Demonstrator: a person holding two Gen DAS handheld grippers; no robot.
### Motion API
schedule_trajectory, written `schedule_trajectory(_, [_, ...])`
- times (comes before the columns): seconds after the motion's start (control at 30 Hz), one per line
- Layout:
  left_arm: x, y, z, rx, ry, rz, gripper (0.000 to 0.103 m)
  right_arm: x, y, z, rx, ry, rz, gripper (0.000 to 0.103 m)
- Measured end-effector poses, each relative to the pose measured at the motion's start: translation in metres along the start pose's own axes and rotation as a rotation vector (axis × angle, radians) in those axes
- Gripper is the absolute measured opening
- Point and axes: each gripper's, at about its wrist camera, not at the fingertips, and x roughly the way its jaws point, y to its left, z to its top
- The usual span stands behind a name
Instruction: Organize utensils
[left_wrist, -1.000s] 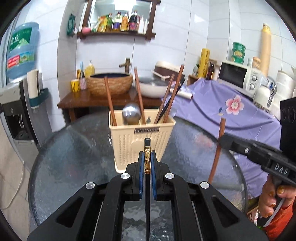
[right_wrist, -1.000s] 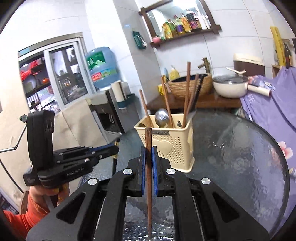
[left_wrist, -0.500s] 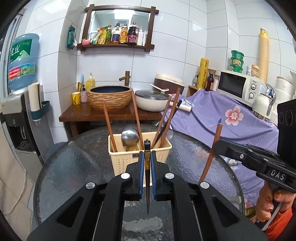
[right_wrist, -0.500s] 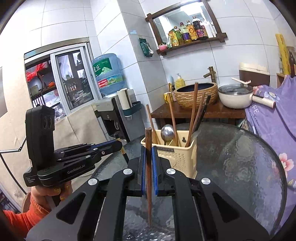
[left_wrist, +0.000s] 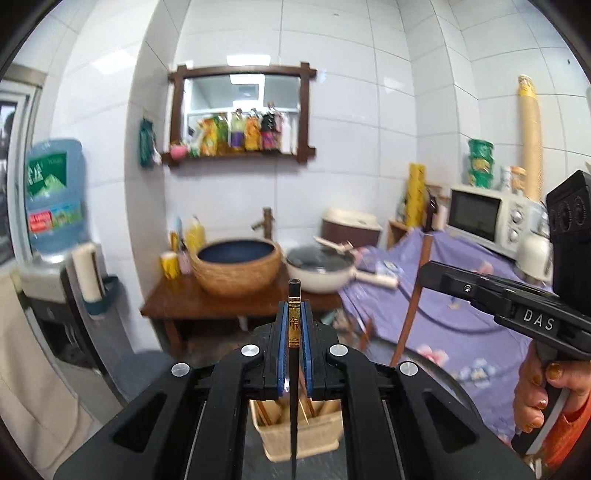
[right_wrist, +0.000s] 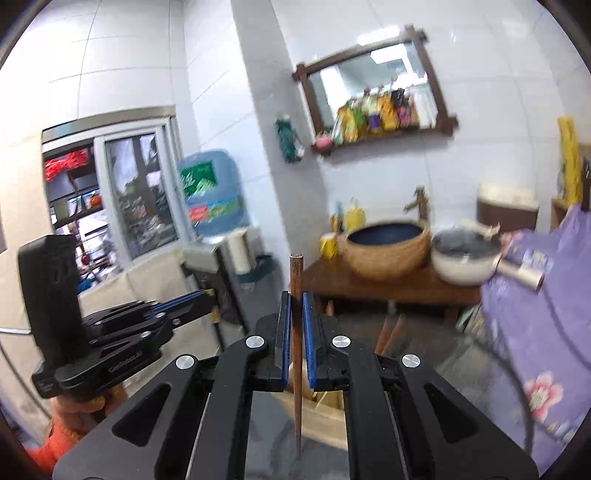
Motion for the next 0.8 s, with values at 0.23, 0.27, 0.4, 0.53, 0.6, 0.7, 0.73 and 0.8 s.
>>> schedule_trajectory(0.23, [0.039, 0.016, 0.015, -0.043, 0.034, 0.054, 0.007, 0.051, -0.005, 0.019, -0.043, -0.003, -0.137, 0.007])
schedule_trajectory(0.27, [0.046, 0.018, 0.011, -0.054, 0.051, 0.053, 0.007, 0.058, -0.007, 0.015, -0.042, 0.012, -0.144, 0.007])
schedule_trajectory(0.4, [0.085, 0.025, -0.022, -0.081, 0.141, 0.06, 0.007, 0.102, -0.016, -0.025, -0.03, 0.096, -0.179, 0.007])
schedule_trajectory(0.53, [0.11, 0.033, -0.058, -0.112, 0.232, 0.043, 0.007, 0.123, -0.023, -0.062, -0.027, 0.154, -0.195, 0.008])
schedule_trajectory(0.6, [0.113, 0.036, -0.072, -0.115, 0.249, 0.038, 0.007, 0.128, -0.024, -0.075, -0.031, 0.173, -0.203, 0.008])
schedule_trajectory(0.7, [0.108, 0.041, -0.085, -0.133, 0.241, 0.041, 0.033, 0.131, -0.022, -0.092, -0.064, 0.204, -0.203, 0.008])
schedule_trajectory(0.73, [0.106, 0.043, -0.087, -0.143, 0.235, 0.041, 0.045, 0.127, -0.021, -0.095, -0.071, 0.198, -0.208, 0.009])
schedule_trajectory(0.8, [0.093, 0.047, -0.093, -0.166, 0.199, 0.044, 0.069, 0.113, -0.017, -0.099, -0.075, 0.172, -0.203, 0.019])
